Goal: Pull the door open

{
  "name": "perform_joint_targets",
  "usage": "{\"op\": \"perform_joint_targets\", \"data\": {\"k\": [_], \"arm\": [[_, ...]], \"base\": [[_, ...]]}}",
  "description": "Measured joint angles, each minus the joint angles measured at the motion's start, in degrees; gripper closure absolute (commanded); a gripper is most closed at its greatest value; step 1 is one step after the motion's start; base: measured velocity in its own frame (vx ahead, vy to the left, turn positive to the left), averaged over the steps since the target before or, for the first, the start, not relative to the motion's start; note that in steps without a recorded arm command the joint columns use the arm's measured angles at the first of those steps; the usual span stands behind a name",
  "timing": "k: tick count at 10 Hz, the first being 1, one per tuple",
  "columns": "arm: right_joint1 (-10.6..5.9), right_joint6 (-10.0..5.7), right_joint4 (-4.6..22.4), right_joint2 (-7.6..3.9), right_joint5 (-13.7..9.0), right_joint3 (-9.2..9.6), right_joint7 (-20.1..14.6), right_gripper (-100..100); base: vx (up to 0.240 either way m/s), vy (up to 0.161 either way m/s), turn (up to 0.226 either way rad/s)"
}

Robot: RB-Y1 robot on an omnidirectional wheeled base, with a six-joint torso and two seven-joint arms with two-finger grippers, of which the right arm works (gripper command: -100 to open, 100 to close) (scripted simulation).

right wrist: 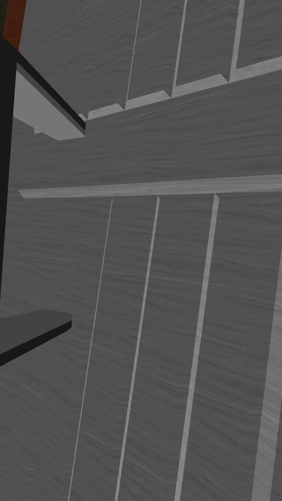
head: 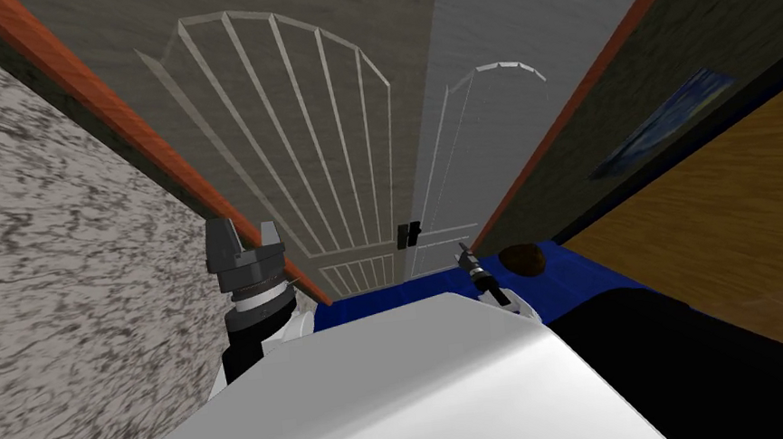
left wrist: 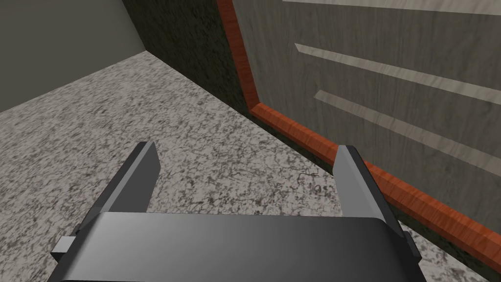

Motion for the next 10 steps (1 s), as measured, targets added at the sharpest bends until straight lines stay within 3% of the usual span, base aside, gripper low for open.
{"op": "perform_joint_targets", "data": {"k": [3, 4, 5, 6, 8, 9, 10], "arm": [[-3.04, 1.97, 2.18, 0.98, -0.62, -1.73, 1.1, -100], [-3.73, 2.45, 1.8, 1.37, -0.66, -1.59, 1.27, -100], [-4.81, 1.98, 2.57, 1.74, -0.63, -1.11, 1.31, -100], [-5.73, 2.0, 2.08, 2.86, -0.38, -0.52, 1.78, -100], [-6.77, 2.78, 0.5, 3.55, -0.2, 0.55, 1.93, -100], [-6.84, 2.75, 0.47, 3.61, -0.18, 0.62, 1.94, 100], [-6.78, 2.78, 0.51, 3.61, -0.18, 0.62, 1.94, 100]], "base": [[0.15, -0.027, 0.219], [0.208, 0.104, 0.274], [0.206, 0.101, 0.207], [0.175, 0.162, 0.176], [0.101, 0.124, 0.057], [-0.005, -0.005, -0.011], [-0.026, -0.022, 0.022]]}}
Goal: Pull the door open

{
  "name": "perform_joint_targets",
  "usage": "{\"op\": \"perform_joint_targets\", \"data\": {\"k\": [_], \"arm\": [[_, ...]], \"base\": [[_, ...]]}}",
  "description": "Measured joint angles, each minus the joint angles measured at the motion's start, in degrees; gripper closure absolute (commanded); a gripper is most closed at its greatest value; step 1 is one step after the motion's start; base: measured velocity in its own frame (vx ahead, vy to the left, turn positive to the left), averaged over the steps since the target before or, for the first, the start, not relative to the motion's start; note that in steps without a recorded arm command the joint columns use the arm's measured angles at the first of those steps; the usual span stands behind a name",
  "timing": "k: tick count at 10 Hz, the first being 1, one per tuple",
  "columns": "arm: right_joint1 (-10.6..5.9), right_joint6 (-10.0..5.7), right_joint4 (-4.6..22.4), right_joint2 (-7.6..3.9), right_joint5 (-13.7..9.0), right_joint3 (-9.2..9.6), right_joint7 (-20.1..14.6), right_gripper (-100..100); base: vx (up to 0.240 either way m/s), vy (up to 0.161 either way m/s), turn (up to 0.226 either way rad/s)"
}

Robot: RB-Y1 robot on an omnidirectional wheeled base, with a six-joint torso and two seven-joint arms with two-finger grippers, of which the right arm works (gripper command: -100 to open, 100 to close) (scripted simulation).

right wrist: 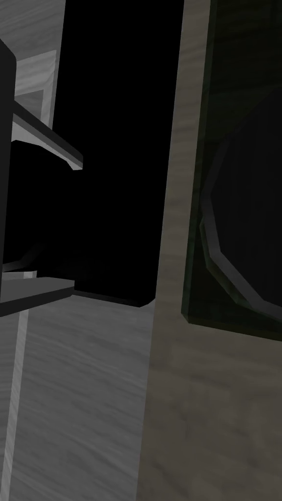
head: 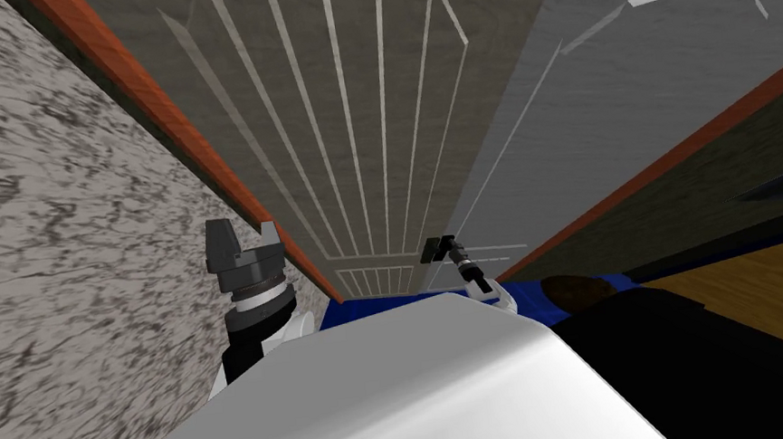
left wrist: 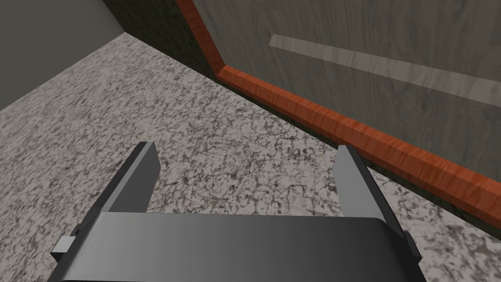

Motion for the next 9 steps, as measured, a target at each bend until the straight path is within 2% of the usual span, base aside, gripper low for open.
{"op": "perform_joint_targets", "data": {"k": [4, 6, 8, 9], "arm": [[-0.08, -0.08, -0.07, 0.2, 0.08, 0.4, 0.0, 100], [-0.17, -0.09, 0.34, 0.13, 0.04, 0.22, 0.07, 100], [-0.2, 0.4, 1.85, -0.42, -0.25, -1.26, 0.42, 100], [-0.73, 0.32, 3.6, -0.62, -0.35, -1.84, 0.63, -100]], "base": [[-0.008, -0.007, 0.01], [-0.134, -0.104, -0.087], [-0.164, -0.146, -0.121], [-0.202, -0.041, 0.006]]}}
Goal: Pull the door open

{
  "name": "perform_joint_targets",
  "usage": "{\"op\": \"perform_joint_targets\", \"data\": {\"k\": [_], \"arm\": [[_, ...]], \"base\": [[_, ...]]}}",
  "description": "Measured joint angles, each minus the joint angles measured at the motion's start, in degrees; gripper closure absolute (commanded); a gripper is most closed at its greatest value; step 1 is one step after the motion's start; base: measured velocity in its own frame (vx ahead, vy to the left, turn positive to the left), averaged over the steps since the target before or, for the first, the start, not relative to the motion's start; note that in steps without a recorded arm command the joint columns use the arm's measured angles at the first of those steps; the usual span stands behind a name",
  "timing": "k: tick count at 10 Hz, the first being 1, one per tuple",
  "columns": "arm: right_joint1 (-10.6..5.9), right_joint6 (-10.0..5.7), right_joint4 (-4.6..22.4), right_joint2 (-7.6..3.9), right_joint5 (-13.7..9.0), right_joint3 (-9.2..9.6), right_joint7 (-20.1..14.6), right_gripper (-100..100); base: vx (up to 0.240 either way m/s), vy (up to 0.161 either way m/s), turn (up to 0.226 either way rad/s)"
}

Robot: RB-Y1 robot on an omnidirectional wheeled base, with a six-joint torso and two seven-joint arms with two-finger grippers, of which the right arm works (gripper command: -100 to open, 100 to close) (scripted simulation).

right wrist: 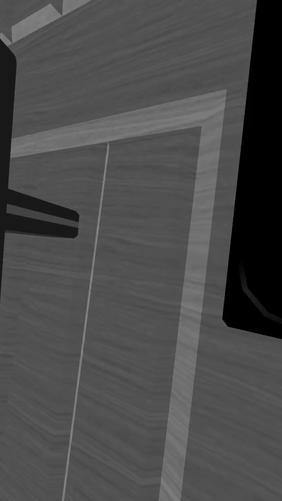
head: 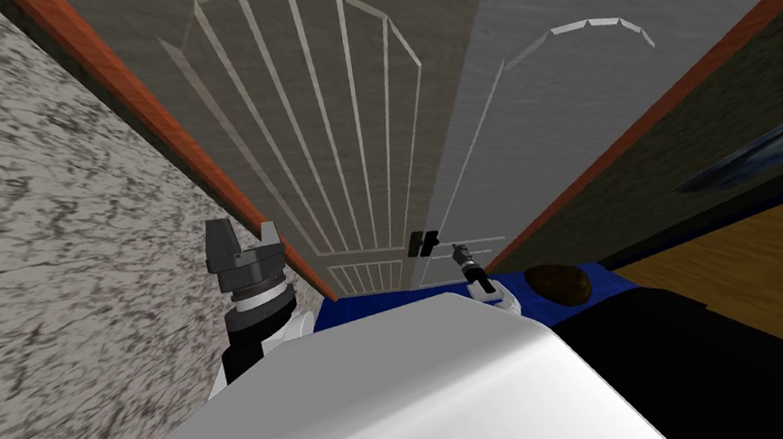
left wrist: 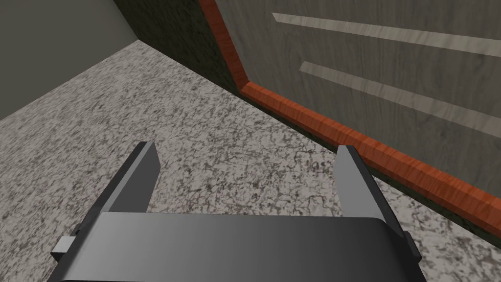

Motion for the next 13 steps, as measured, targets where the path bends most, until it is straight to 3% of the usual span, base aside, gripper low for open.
{"op": "perform_joint_targets", "data": {"k": [6, 7, 8, 11, 13], "arm": [[2.76, -2.01, -4.87, -0.17, 0.91, 3.11, -1.93, -100], [2.78, -2.09, -4.99, -0.16, 0.93, 3.21, -2.03, -100], [2.39, -2.6, -2.93, -0.13, 0.86, 2.54, -1.69, -100], [3.37, -1.4, -2.05, -0.89, 0.31, 0.21, -1.15, -100], [2.51, -0.87, -0.42, -1.03, 0.05, -0.89, -0.52, -100]], "base": [[-0.162, 0.131, 0.032], [-0.026, -0.099, -0.171], [-0.02, -0.171, -0.156], [0.055, -0.164, -0.079], [0.176, -0.084, 0.059]]}}
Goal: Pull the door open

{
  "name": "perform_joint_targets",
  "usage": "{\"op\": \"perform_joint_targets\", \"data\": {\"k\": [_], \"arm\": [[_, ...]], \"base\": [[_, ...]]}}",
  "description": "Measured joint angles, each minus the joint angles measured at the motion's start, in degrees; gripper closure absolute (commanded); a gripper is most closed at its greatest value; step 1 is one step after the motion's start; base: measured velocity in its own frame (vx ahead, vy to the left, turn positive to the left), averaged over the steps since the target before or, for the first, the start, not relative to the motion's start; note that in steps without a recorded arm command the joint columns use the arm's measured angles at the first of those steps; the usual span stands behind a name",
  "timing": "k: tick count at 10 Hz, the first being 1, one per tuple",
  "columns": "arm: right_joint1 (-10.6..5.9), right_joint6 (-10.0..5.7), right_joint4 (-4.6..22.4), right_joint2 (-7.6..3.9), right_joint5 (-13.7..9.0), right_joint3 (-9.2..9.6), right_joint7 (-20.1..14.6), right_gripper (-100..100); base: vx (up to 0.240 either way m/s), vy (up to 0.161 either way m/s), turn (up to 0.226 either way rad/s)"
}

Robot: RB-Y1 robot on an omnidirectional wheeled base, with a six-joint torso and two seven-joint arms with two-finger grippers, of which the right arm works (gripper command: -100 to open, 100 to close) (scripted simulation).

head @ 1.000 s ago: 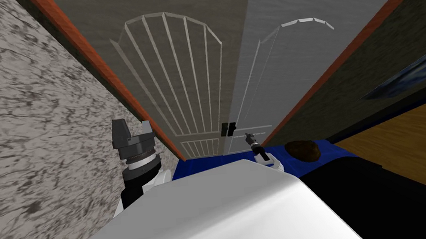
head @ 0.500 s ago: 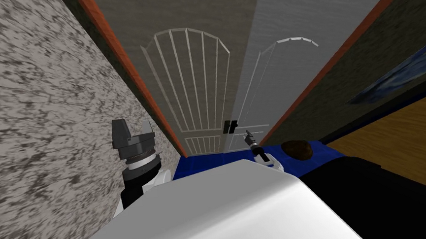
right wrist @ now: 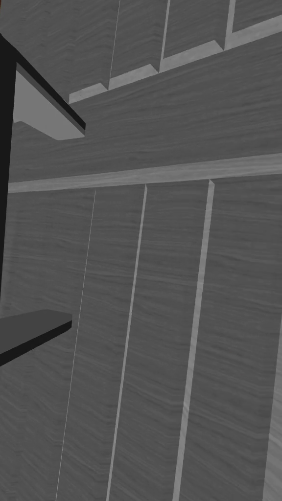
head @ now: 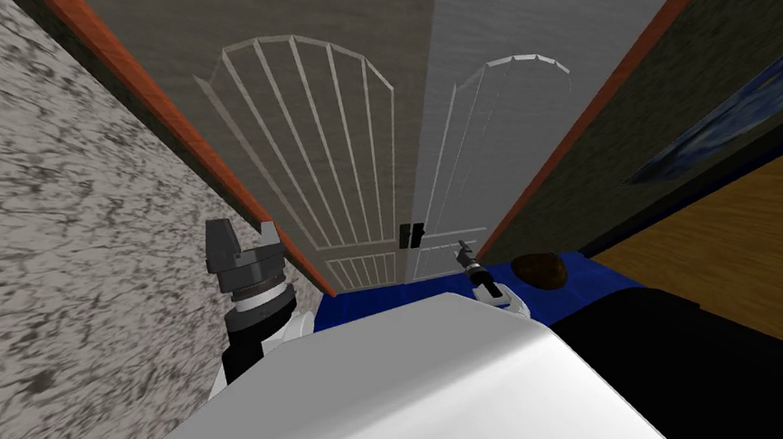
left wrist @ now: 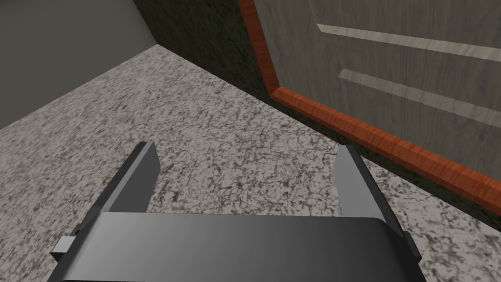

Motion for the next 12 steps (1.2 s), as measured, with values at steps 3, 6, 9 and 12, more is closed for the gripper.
{"op": "perform_joint_targets", "data": {"k": [3, 6, 9, 12], "arm": [[-1.63, -0.01, -0.04, 0.79, 0.15, 0.72, 0.48, -100], [-3.3, 0.02, -1.58, 2.38, 0.64, 2.48, 0.93, -100], [-3.36, -0.03, -1.6, 2.52, 0.68, 2.69, 0.94, 100], [-3.4, -0.04, -1.65, 2.65, 0.74, 2.98, 0.94, 100]], "base": [[0.202, 0.095, 0.141], [0.143, 0.157, 0.115], [-0.02, -0.02, 0.011], [-0.006, -0.001, -0.002]]}}
